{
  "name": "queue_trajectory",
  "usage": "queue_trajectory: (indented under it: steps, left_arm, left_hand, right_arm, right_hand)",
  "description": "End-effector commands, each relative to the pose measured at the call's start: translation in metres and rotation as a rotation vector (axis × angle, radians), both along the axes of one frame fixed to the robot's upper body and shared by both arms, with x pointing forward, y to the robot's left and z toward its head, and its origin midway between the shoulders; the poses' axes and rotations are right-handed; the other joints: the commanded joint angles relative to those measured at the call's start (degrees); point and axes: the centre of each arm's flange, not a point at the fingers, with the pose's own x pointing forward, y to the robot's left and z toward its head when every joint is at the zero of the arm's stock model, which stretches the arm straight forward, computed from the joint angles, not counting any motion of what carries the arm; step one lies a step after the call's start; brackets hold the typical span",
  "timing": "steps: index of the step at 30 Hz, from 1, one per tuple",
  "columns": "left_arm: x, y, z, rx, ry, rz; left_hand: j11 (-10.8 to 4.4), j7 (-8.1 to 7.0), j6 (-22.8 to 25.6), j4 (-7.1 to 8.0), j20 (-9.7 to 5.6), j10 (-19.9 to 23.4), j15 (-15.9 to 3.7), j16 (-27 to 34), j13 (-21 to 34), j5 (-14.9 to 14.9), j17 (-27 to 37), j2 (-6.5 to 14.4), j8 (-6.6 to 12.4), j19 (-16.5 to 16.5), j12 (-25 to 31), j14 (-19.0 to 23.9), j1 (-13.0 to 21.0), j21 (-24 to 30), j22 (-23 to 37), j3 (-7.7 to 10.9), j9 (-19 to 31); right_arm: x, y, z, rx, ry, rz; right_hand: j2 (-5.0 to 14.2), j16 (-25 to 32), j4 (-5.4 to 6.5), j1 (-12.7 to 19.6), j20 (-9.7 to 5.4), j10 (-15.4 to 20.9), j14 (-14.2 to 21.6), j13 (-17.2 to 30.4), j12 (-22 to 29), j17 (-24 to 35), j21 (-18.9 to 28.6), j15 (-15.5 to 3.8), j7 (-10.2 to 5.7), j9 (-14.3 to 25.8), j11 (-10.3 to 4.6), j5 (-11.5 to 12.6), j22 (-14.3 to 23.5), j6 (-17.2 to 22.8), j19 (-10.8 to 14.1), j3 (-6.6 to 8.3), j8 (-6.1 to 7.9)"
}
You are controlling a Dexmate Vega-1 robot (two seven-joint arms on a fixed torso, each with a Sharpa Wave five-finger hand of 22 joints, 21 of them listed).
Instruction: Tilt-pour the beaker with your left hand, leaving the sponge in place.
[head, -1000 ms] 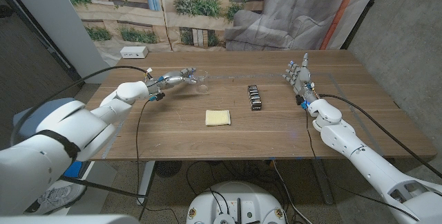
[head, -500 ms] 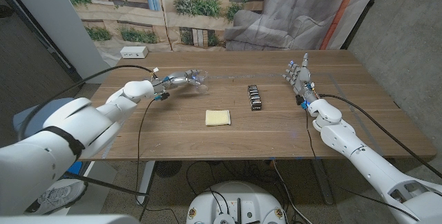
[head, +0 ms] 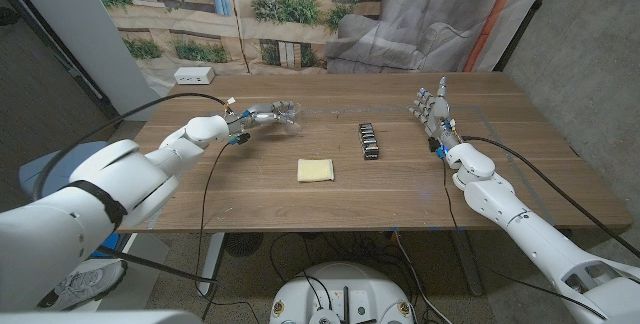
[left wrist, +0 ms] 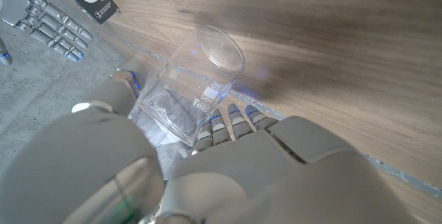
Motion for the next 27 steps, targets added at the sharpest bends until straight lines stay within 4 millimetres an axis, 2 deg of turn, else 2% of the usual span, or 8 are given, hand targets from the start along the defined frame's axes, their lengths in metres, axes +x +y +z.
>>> queue_trajectory:
  steps: [1,2,4,14,17,27]
  left_arm:
    - [0.002,-0.009,-0.017,-0.037,-0.02,0.016]
    - [0.002,-0.009,-0.018,-0.025,-0.028,0.02]
    - [0.002,-0.01,-0.02,-0.029,-0.021,0.023]
    - [0.003,-0.016,-0.026,-0.057,-0.042,0.031]
    - [0.003,-0.018,-0.027,-0.062,-0.052,0.033]
    - [0.006,-0.02,-0.029,-0.108,-0.054,0.059]
  left_hand:
    - [-0.09,0.36,1.69,-0.03,-0.7,1.88,-2.02,0.49,0.29,0.6,0.15,-0.09,0.7,1.42,0.6,2.23,1.75,0.31,0.16,0.24,0.32]
    - [0.83,1.2,0.75,0.0,-0.8,1.25,-1.32,0.07,0.34,0.66,0.18,-0.1,0.31,1.08,0.2,1.94,2.55,-0.12,0.17,0.17,0.34]
    - [1.22,1.37,0.81,0.02,-0.79,1.5,-1.23,0.0,0.37,0.68,0.19,-0.09,0.33,1.03,0.22,2.13,2.96,-0.27,0.17,0.12,0.35]
    - [-0.62,0.61,7.05,0.08,-2.49,7.65,-3.49,0.61,1.04,0.68,0.35,-0.54,3.14,4.42,1.6,8.31,7.99,-0.38,0.18,-1.49,0.64]
    - [-1.08,-0.05,8.59,0.11,-2.77,8.9,-4.14,0.81,1.22,0.69,0.41,-0.62,3.95,5.2,1.83,9.78,9.12,-0.37,0.19,-2.1,0.74]
    - [-2.82,-1.2,13.42,0.4,-3.57,14.92,-6.09,2.25,2.34,0.87,0.94,0.31,7.1,8.05,3.43,15.65,13.12,-0.35,0.19,-4.72,1.45]
  right_arm:
    - [0.0,0.0,0.0,0.0,0.0,0.0]
    - [0.0,0.0,0.0,0.0,0.0,0.0]
    - [0.0,0.0,0.0,0.0,0.0,0.0]
    - [0.0,0.0,0.0,0.0,0.0,0.0]
    - [0.0,0.0,0.0,0.0,0.0,0.0]
    - [0.0,0.0,0.0,0.0,0.0,0.0]
  right_hand:
    - [4.9,0.16,-0.02,0.37,0.47,-0.3,-0.32,0.29,0.36,0.09,0.41,-1.13,-0.11,0.1,0.03,0.33,0.26,-0.39,0.03,-0.42,0.32]
    - [4.9,0.17,-0.02,0.37,0.5,-0.34,-0.29,0.29,0.34,0.09,0.4,-1.04,-0.05,0.1,0.0,0.33,0.26,-0.38,0.02,-0.42,0.33]
    - [4.9,0.18,-0.02,0.37,0.45,-0.32,-0.28,0.29,0.35,0.09,0.4,-1.11,-0.02,0.1,0.07,0.33,0.26,-0.38,0.01,-0.42,0.33]
    - [4.9,0.16,-0.02,0.38,0.52,-0.34,-0.31,0.29,0.34,0.09,0.41,-1.17,-0.07,0.1,0.03,0.34,0.26,-0.46,0.04,-0.42,0.29]
    - [4.9,0.17,-0.02,0.37,0.52,-0.29,-0.28,0.29,0.36,0.09,0.39,-1.09,-0.03,0.1,0.01,0.33,0.26,-0.44,-0.01,-0.42,0.3]
    - [4.91,0.19,-0.02,0.37,0.49,-0.3,-0.25,0.29,0.36,0.09,0.38,-1.18,-0.1,0.1,-0.08,0.33,0.26,-0.44,-0.05,-0.42,0.3]
